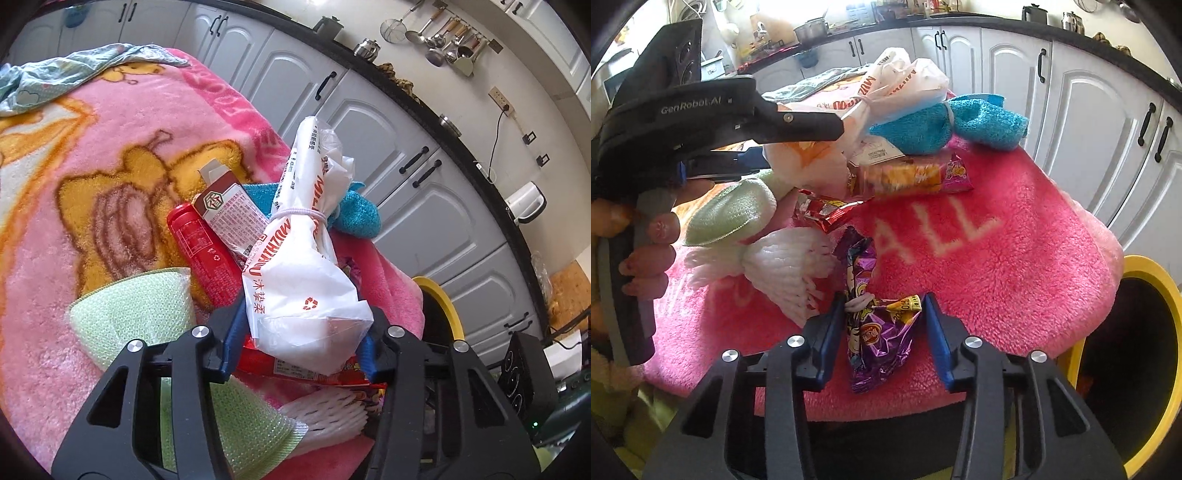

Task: Collect trash
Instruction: 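Grasp the white plastic bag with the left gripper while the right grasps a purple wrapper, then carry the white bag and purple wrapper over the yellow bin with both grippers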

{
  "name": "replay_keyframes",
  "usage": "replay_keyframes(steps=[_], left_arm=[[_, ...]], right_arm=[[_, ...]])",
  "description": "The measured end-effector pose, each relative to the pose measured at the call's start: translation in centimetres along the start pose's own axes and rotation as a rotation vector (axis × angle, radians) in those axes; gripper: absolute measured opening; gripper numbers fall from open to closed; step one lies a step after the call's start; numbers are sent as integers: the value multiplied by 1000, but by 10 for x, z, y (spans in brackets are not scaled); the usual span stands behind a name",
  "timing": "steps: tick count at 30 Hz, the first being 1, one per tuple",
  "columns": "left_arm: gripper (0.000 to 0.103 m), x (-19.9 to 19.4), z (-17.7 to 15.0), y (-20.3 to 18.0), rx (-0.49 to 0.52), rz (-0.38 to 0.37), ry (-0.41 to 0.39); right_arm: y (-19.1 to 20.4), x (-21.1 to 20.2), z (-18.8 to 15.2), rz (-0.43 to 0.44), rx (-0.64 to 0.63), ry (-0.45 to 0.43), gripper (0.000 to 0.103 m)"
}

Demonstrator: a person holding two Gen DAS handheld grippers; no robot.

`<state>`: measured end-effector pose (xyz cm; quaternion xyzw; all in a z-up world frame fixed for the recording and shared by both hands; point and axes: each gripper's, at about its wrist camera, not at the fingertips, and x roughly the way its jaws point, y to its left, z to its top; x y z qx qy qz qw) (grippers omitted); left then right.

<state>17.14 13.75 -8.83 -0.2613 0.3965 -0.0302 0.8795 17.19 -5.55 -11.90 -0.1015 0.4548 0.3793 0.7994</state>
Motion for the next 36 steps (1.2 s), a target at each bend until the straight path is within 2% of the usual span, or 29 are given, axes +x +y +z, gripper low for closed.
replay_keyframes(steps=[8,25,36], left_arm=[[30,-12,1,2,1,-1,-27],[30,-39,2,-30,89,-13,-90],[30,-47,-3,-64,152,-43,-105]], right_arm=[[-10,-14,0,2,40,-18,34],[-27,-47,11,-35,74,-105,33],[-50,-92,19,-86,123,-212,33]])
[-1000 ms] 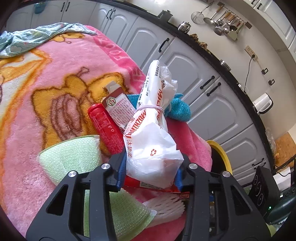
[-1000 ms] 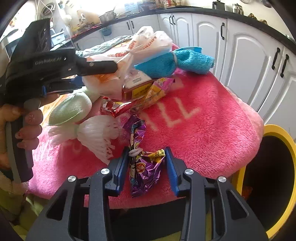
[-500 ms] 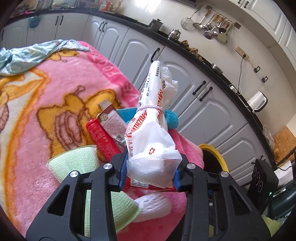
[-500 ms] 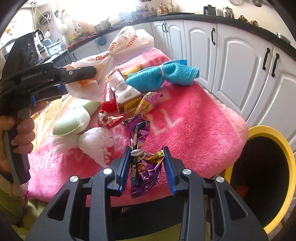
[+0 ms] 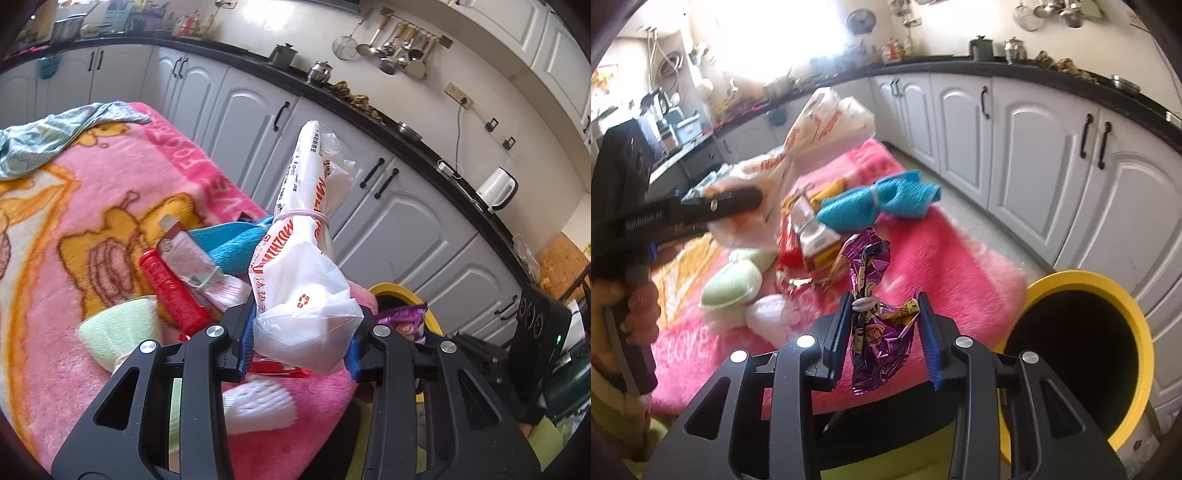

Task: Collect trash
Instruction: 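Carry the white bag and purple wrapper over the yellow bin with both grippers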

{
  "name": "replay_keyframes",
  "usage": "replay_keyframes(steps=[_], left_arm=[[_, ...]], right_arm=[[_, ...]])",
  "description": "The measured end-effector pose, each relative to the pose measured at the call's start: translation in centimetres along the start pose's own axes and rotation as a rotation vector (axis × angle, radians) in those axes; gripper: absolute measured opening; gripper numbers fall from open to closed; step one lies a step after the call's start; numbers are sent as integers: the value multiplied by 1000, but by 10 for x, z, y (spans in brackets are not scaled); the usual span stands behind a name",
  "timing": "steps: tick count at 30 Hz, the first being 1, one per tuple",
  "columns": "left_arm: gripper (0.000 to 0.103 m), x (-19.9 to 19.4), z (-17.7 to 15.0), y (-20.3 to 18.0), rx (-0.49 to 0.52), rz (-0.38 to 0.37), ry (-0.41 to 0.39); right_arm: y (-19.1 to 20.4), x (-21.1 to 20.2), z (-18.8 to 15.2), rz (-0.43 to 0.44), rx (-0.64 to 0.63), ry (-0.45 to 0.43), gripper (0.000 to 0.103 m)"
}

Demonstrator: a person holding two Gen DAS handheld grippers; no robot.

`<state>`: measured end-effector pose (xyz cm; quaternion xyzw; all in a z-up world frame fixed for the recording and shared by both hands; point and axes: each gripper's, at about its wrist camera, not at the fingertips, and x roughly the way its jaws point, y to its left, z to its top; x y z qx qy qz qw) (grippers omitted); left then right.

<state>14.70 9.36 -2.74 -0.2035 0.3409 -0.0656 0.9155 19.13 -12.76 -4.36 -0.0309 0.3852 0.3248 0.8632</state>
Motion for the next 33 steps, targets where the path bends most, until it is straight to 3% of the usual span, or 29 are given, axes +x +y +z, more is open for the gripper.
replay_keyframes(steps=[17,33], left_arm=[[30,10,-6,-55,101,-55,19],[30,45,-18,-121,216,-128,73]], right_arm=[[-48,-66,14,-99,88,-151,33],[-118,-117,-7,-199,244,-237,33]])
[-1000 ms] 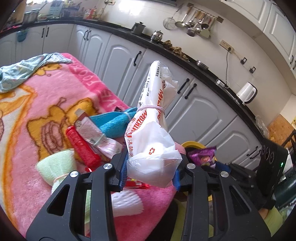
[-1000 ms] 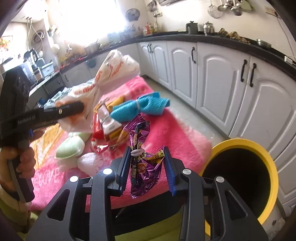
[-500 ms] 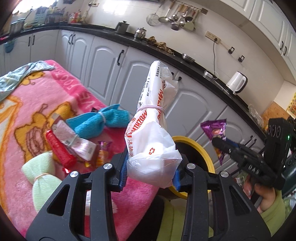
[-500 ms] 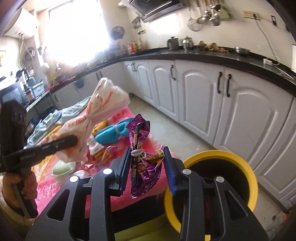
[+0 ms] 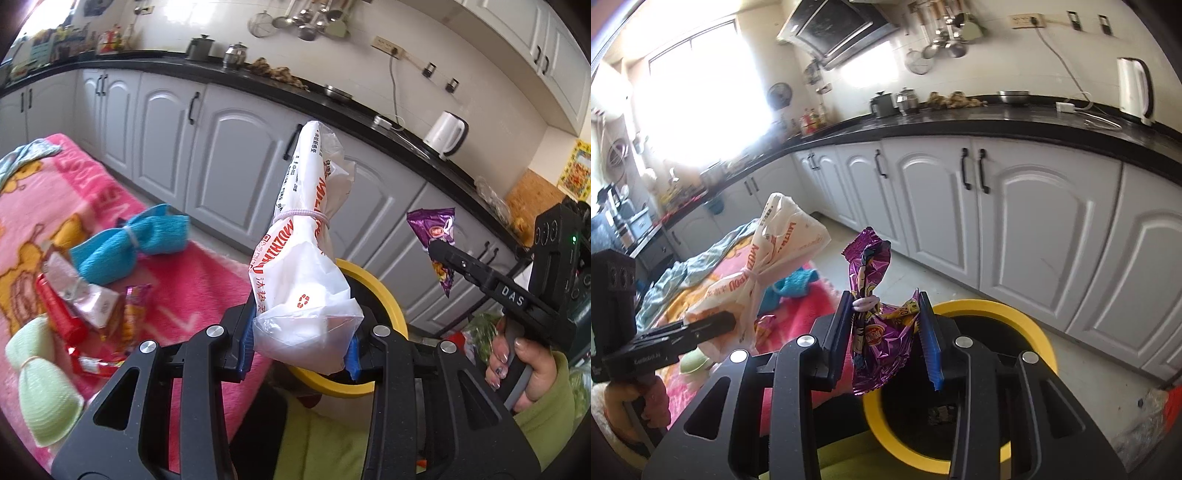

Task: Collect trash
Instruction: 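Carry the white bag and purple wrapper over the yellow bin with both grippers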

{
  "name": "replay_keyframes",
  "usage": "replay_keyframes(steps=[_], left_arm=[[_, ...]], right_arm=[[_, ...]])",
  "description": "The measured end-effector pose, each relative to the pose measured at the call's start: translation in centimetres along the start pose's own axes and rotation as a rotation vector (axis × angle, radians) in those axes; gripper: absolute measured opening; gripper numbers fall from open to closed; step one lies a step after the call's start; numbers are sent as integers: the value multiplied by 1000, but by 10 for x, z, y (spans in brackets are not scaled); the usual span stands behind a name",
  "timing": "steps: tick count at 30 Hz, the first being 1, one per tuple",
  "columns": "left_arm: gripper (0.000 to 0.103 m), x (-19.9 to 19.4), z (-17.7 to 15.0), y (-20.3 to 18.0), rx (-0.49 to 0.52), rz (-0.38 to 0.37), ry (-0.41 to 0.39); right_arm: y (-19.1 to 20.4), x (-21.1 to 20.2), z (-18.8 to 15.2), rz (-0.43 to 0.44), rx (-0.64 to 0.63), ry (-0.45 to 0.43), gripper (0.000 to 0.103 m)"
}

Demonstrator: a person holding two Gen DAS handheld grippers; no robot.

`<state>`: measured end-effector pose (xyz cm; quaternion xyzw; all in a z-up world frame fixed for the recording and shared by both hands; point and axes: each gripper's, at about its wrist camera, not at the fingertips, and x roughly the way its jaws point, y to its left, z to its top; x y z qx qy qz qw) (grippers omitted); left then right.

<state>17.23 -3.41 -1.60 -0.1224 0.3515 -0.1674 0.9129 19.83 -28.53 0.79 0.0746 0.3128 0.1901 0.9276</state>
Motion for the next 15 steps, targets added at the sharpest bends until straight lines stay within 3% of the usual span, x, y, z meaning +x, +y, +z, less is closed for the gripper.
replay_keyframes(steps=[15], left_arm=[[30,36,-2,-43,90,-35,48]], right_arm=[[-38,-22,1,-93,53,-76,33]])
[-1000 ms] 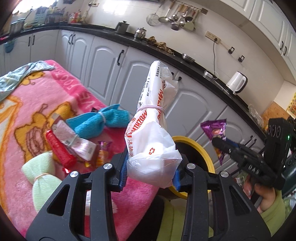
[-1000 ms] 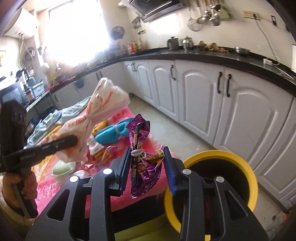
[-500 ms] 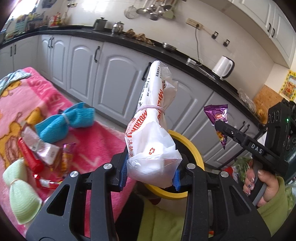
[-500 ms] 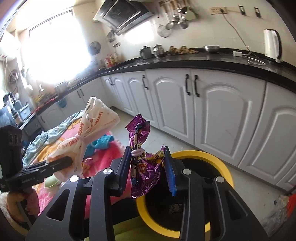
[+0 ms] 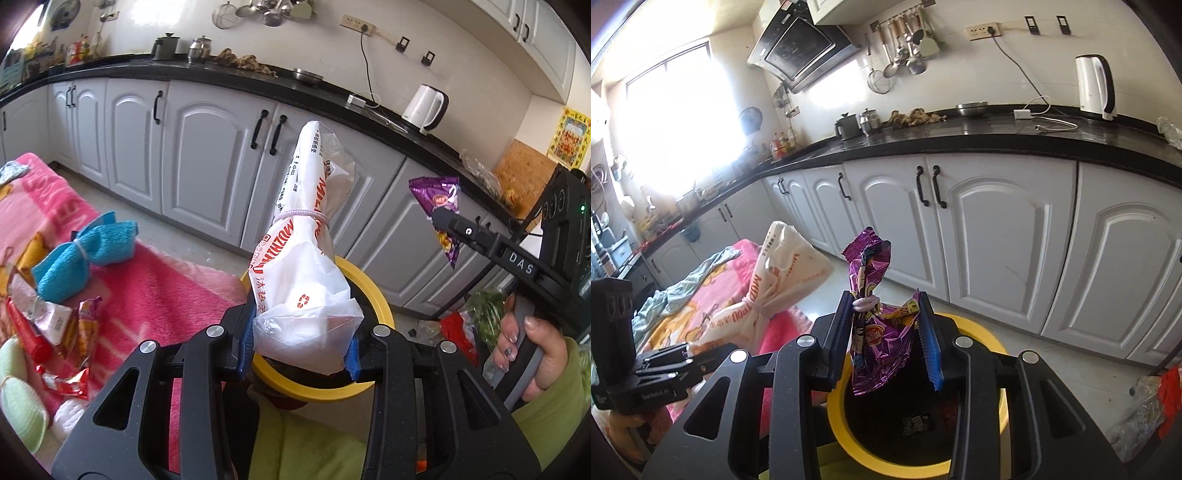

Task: Collect trash
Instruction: 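Carry the white bag and purple wrapper over the yellow bin with both grippers, then open both grippers to drop the bag and wrapper into the bin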

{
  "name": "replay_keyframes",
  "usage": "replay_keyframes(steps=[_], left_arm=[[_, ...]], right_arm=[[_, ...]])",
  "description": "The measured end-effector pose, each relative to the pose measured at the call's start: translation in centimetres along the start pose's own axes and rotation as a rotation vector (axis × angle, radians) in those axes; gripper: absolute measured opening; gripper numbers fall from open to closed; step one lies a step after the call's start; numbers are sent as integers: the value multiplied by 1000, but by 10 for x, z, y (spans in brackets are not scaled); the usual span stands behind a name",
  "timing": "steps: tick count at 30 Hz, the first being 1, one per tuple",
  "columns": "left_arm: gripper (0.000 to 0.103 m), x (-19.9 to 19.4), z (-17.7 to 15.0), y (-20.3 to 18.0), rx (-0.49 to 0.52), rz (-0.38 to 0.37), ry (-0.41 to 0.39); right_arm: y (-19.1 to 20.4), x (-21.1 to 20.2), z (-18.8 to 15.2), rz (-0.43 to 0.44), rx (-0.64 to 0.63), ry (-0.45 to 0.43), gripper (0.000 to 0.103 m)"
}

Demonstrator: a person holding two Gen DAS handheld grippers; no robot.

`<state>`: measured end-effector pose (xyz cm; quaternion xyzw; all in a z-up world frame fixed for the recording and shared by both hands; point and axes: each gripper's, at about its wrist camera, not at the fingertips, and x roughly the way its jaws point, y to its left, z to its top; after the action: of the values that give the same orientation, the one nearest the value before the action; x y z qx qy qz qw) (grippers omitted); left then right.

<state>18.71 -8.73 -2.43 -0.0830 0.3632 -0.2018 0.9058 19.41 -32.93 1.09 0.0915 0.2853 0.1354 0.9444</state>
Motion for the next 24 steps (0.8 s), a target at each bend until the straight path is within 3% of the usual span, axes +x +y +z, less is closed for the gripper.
replay_keyframes(steps=[13,24], left_arm=[[30,38,-7,-14,32,20,69],[30,85,-25,-11,25,21,178]], right_arm=[[-17,8,-2,-16,17,15,33],[-37,42,-23,-11,85,133,35]])
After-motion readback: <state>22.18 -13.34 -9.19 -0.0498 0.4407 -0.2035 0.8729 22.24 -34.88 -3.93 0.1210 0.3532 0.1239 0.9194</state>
